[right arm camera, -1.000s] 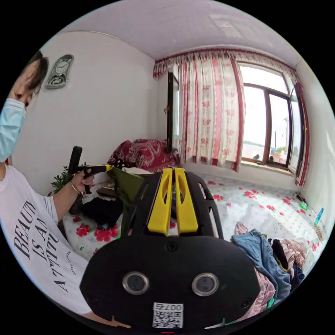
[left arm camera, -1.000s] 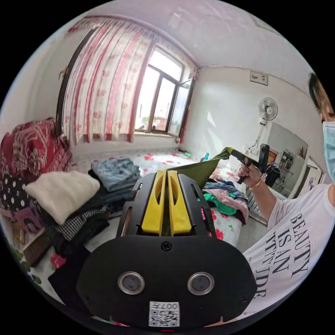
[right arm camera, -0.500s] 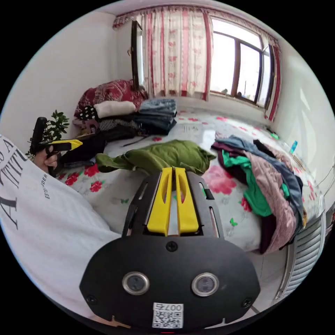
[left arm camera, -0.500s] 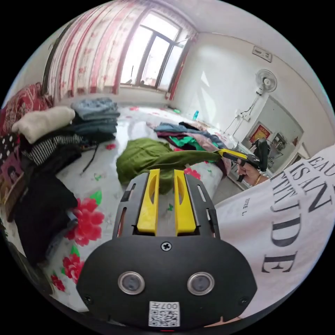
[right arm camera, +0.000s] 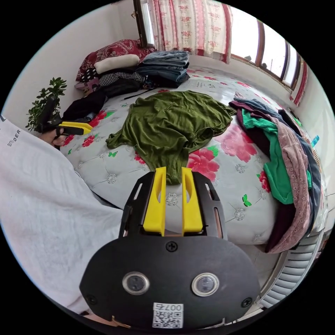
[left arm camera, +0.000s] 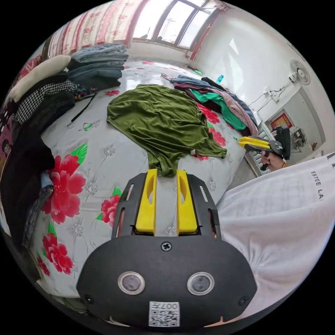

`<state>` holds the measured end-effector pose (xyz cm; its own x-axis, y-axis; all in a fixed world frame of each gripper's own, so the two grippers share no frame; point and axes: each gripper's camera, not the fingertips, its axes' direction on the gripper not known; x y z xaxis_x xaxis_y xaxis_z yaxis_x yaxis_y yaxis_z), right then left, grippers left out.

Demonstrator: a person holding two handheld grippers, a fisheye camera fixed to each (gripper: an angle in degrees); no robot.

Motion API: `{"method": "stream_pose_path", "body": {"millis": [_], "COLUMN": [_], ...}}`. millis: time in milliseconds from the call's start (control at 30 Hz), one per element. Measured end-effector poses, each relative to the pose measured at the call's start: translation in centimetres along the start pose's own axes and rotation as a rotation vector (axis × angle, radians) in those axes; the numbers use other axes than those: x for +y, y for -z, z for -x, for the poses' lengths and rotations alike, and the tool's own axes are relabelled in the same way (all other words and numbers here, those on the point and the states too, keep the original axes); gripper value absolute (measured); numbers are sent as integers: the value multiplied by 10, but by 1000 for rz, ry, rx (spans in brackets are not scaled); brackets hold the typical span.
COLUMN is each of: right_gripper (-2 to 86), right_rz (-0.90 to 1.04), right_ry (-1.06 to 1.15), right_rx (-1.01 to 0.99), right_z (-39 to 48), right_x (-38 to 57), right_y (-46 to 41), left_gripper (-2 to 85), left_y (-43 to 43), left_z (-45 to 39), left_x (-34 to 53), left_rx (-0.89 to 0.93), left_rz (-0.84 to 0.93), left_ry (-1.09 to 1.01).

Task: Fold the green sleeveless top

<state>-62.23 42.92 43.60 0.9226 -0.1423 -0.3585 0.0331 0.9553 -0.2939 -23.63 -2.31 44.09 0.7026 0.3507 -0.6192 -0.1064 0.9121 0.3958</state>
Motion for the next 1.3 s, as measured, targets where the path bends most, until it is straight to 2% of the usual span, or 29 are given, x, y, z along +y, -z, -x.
{"method": "stream_pose_path", "body": {"millis": [167, 367, 400, 467, 567, 900, 1100, 1200, 1300], "right_gripper": [30, 21, 19, 12, 2, -1, -2, -2, -2], "right_rz": [95, 216, 237, 251, 256, -44, -155, -288, -297], "right_ry": [147, 143, 141, 142, 137, 15, 32, 6, 32], "right_rx": [-73, -142, -157, -164, -160, -276, -345, -466, -404], "right_z": [-17, -42, -43, -43, -49, -93, -106, -120, -118], "right_x": [-35, -63, -64, -64, -62, -40, -23, -12, -2], "right_y": [-49, -97, -102, -109, -103, 16, 90, 140, 180], "left_gripper": [100, 102, 93, 59, 19, -1, -6, -7, -8], "left_y": [-33, -73, -84, -83, -77, 69, 142, 185, 224], "left_z": [0, -14, -17, -20, -15, -10, -17, -28, -43], "left_x": [-31, -50, -48, -45, -43, 8, 40, 51, 61], "left_rx": [7, -25, -40, -98, -54, 143, 175, 214, 224], "left_rz": [89, 259, 310, 272, 282, -158, -234, -309, -350], "left_ry": [-75, -159, -162, -152, -83, 88, 60, 9, -50]}}
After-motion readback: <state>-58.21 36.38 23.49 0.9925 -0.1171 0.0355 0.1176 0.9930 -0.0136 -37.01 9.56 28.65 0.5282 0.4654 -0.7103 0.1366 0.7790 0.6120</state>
